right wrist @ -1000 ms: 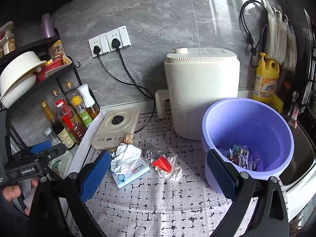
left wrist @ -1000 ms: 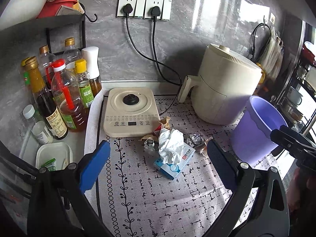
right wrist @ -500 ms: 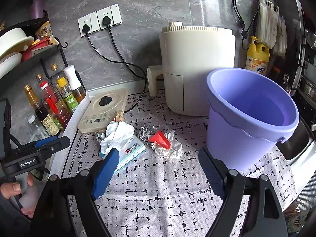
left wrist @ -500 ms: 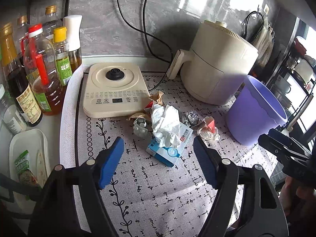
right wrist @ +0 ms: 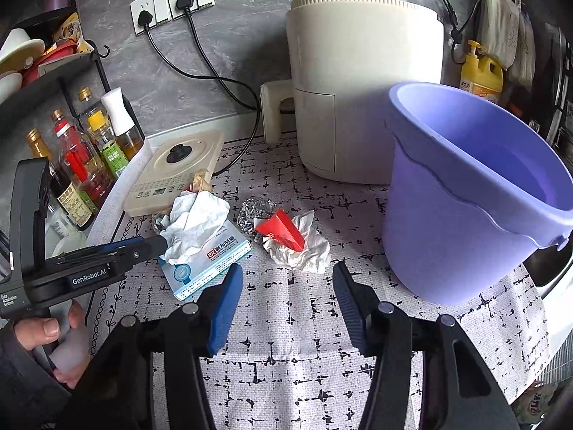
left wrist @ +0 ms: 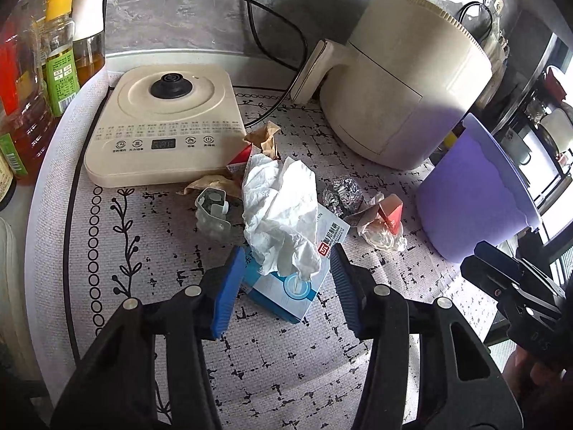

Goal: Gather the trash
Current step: 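Grasp the white tissue with the left gripper, then lift the tissue with the left gripper while the right grasps the red cup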

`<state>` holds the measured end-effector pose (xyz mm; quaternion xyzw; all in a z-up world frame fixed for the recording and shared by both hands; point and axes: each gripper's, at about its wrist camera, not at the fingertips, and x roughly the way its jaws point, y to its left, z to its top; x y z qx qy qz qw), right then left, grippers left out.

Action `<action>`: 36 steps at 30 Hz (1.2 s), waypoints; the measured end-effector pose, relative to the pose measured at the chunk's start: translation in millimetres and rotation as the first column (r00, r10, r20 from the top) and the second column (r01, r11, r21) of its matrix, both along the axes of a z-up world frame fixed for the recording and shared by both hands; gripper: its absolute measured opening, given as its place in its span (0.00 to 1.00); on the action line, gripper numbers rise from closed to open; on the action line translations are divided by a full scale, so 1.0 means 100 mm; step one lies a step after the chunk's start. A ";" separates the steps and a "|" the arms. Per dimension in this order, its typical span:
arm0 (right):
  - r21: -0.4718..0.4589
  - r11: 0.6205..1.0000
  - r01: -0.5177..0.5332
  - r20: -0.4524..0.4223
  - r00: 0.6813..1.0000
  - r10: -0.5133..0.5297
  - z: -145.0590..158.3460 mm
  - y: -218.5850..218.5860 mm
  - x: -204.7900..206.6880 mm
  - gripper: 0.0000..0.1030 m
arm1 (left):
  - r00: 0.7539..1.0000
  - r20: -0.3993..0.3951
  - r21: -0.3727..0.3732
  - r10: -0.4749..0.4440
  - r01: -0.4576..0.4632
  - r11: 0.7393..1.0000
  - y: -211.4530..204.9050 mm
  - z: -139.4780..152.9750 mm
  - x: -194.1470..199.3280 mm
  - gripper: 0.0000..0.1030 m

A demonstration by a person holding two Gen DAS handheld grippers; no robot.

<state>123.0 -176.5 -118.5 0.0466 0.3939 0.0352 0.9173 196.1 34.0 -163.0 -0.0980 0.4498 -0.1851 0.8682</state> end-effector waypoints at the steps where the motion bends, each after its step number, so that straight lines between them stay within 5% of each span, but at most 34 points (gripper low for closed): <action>1: -0.009 1.000 -0.012 0.001 1.000 0.012 -0.01 0.02 0.02 0.49 | 1.000 -0.010 -0.001 0.003 -0.003 1.000 -0.02 -0.04 0.03 0.48; 7: -0.043 0.997 -0.064 -0.020 0.998 0.063 -0.13 0.08 0.28 0.49 | 0.999 -0.029 0.006 0.034 -0.034 0.999 -0.07 -0.18 0.15 0.40; 9: -0.049 0.996 -0.078 -0.025 0.997 0.077 -0.16 0.11 0.38 0.49 | 0.998 -0.043 0.006 0.039 -0.038 0.999 -0.07 -0.20 0.17 0.18; 12: -0.063 0.993 -0.105 -0.038 0.994 0.103 -0.21 0.15 0.50 0.47 | 0.997 -0.044 -0.007 0.058 -0.058 0.998 -0.05 -0.17 0.17 0.07; 20: -0.083 0.980 -0.179 -0.069 0.982 0.174 -0.28 0.22 0.72 0.43 | 0.991 0.033 -0.058 0.131 -0.129 0.990 0.09 0.11 -0.03 0.07; 31: -0.096 0.969 -0.229 -0.110 0.970 0.218 -0.41 0.30 0.91 0.43 | 0.982 0.053 -0.039 0.183 -0.181 0.983 0.13 0.22 -0.08 0.07; 33: -0.107 0.961 -0.254 -0.119 0.963 0.241 -0.42 0.33 0.91 0.30 | 0.979 0.070 -0.034 0.193 -0.191 0.981 0.14 0.27 -0.12 0.07; 36: -0.146 0.945 -0.292 -0.107 0.955 0.278 -0.36 0.39 0.88 0.27 | 0.973 0.079 -0.054 0.219 -0.215 0.975 0.20 0.33 -0.18 0.07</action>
